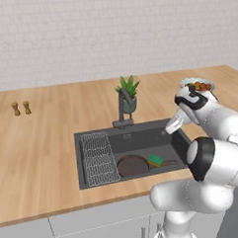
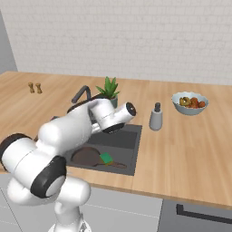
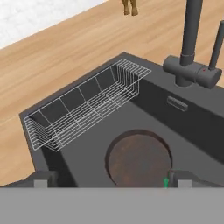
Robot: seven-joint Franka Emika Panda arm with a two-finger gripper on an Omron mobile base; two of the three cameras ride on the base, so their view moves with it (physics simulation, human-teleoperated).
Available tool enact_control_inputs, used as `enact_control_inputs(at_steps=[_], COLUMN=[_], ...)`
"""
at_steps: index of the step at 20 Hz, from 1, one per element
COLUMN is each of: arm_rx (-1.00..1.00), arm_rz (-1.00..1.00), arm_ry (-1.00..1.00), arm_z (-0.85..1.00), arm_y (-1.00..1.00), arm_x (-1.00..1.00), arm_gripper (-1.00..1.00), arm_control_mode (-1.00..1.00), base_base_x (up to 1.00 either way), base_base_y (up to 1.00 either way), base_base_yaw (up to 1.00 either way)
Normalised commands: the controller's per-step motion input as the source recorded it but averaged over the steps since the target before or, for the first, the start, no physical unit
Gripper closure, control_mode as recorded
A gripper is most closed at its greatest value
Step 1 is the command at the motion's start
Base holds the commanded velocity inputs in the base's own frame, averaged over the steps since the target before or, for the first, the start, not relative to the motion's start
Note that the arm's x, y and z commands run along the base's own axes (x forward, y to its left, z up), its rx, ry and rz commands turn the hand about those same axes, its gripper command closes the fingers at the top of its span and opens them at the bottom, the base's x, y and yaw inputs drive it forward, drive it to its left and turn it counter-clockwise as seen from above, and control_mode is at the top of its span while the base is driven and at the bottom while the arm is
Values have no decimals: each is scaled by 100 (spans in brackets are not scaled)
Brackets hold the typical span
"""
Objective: Pick the pan and sponge and place them into the sink. Then turn on the water.
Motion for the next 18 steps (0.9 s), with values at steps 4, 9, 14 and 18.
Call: enact_control_inputs(at_steps=[4,9,14,18], arm_rx=[20,7,15,22], arm_rz=[0,-1,-1,0], arm_ry=[-27,-26,-17,-9], arm_z=[71,52,40,15], arm_y=[25,29,11,0], arm_x=[-13,0,0,0], arm_gripper=[-100,-100,-100,-100], arm_control_mode=[-100,-100,-100,-100], base_base_x=[0,0,0,0], base_base_y=[0,0,0,0], base_base_yaw=[0,0,0,0])
